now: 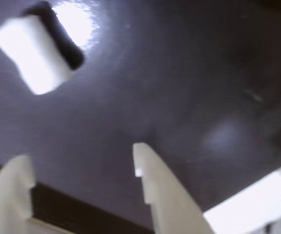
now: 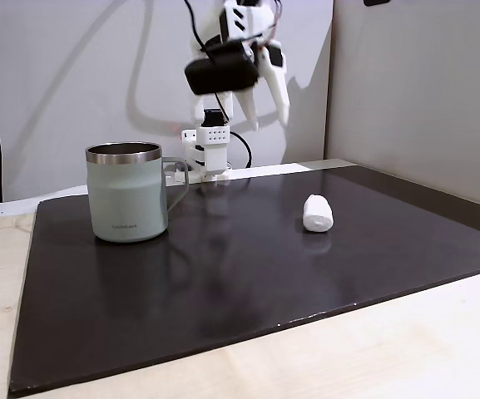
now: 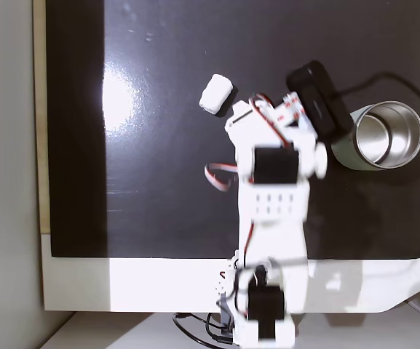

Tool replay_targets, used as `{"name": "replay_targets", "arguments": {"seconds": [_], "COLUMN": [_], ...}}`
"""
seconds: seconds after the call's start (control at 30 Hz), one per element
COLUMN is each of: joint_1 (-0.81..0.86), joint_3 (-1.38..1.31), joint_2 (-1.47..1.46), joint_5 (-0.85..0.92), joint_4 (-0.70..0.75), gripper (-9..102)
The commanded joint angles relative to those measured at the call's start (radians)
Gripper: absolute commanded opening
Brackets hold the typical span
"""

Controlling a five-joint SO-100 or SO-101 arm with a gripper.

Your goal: Grasp a gauze and put it in the cup.

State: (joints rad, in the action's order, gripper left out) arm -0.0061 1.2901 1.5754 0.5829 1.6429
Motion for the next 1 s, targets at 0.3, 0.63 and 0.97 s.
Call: {"name": "replay_targets", "arguments": {"seconds": [0.3,0.63,0.97], "joint_1": [-0.026,-0.067,-0.121], "joint_3": [-0.548,-0.764,-0.959], "joint_2": [-0.485,-0.746,-0.928], "joint_5": [0.052,0.017,0.011], "joint_4": [0.146,0.150,0.152], "gripper": [30,32,32]}}
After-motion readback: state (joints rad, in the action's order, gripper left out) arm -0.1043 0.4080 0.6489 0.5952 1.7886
